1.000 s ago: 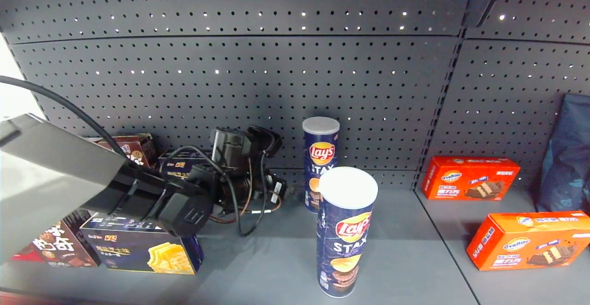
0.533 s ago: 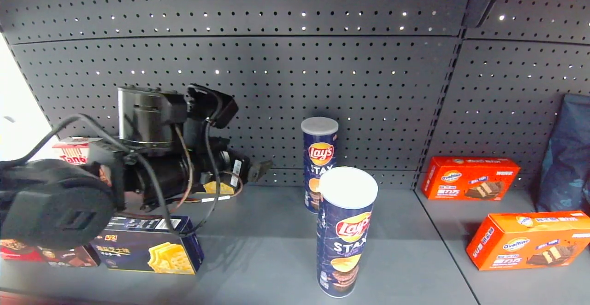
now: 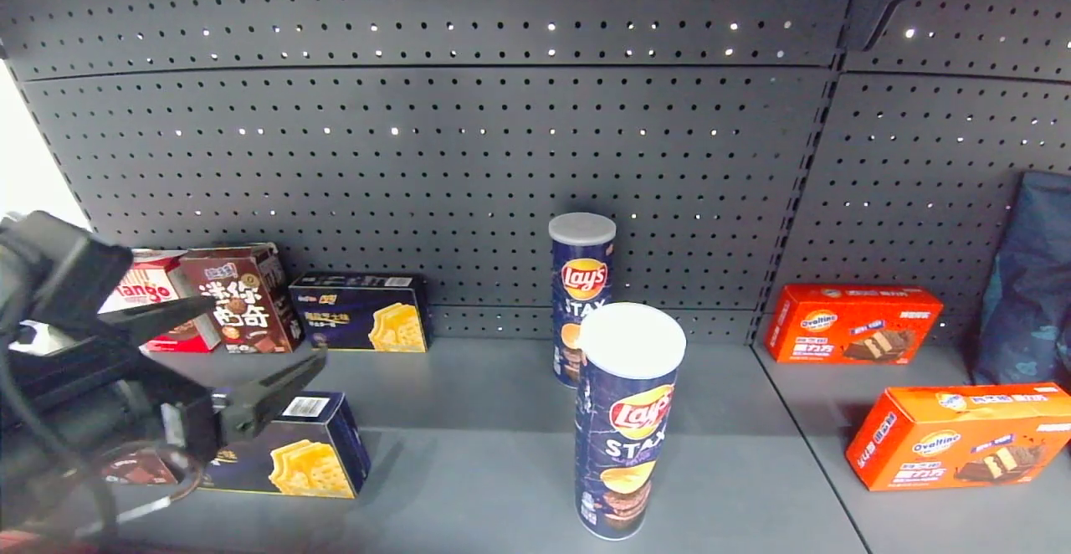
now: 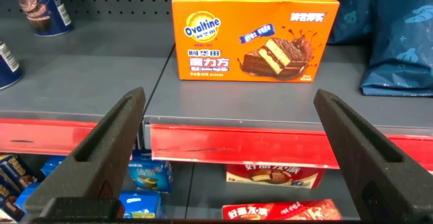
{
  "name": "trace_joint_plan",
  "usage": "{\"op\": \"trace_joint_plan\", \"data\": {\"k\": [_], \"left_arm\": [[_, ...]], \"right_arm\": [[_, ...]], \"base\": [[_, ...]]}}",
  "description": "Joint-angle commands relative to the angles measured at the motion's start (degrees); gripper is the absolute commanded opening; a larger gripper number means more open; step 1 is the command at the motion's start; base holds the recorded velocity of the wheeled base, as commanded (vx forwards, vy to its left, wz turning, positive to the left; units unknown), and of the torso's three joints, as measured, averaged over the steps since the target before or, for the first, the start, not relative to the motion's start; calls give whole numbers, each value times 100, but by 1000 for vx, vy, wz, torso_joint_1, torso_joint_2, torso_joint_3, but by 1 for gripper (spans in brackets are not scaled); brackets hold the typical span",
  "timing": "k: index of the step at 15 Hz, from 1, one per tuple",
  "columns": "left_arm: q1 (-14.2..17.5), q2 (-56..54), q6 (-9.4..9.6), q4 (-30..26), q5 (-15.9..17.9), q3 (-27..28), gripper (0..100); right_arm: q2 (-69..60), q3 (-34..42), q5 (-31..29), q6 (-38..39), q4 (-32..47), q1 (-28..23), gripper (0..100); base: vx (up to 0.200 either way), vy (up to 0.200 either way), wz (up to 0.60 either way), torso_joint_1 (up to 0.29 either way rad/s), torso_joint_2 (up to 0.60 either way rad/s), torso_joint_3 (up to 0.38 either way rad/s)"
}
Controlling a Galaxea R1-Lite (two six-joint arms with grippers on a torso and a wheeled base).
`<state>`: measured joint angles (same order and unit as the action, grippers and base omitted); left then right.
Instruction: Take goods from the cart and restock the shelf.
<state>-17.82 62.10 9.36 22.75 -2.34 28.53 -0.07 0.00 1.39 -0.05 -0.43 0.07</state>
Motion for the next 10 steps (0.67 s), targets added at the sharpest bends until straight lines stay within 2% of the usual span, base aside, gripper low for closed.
{"op": "trace_joint_plan", "data": {"k": [1,2,3,5,6,7,8,9,10], "left_arm": [[648,-1657,-84,-25,-3,-963,100],[868,-2387,-84,-447,-3,-1323,100],[930,-2905,-84,-886,-12,-1455,100],[1070,-4101,-84,-2143,-38,-1569,100],[1088,-4276,-84,-2363,-38,-1578,100],[1211,-5287,-84,-3540,-38,-1578,100],[1220,-5726,-75,-3953,-21,-1578,100],[1220,-5770,-92,-4059,-38,-1587,100],[1220,-5744,-119,-4050,-30,-1596,100]], "right_arm": [[7,0,2,-4,-1,1,100],[7,0,2,-4,-1,1,100],[7,0,2,-13,-1,1,100],[7,0,54,-13,-1,1,100],[7,0,54,-13,-1,1,100],[7,0,72,-74,-1,-7,100],[7,-26,107,-188,-28,10,100],[289,-545,81,-153,-63,-7,100],[1827,-1863,142,312,-54,45,100]], "base": [[0,0,0,0,0,0],[0,0,0,0,0,0],[0,0,0,0,0,0],[0,0,0,0,0,0],[0,0,0,0,0,0],[0,0,0,0,0,0],[0,0,0,0,0,0],[0,0,0,0,0,0],[0,0,0,0,0,0]]}}
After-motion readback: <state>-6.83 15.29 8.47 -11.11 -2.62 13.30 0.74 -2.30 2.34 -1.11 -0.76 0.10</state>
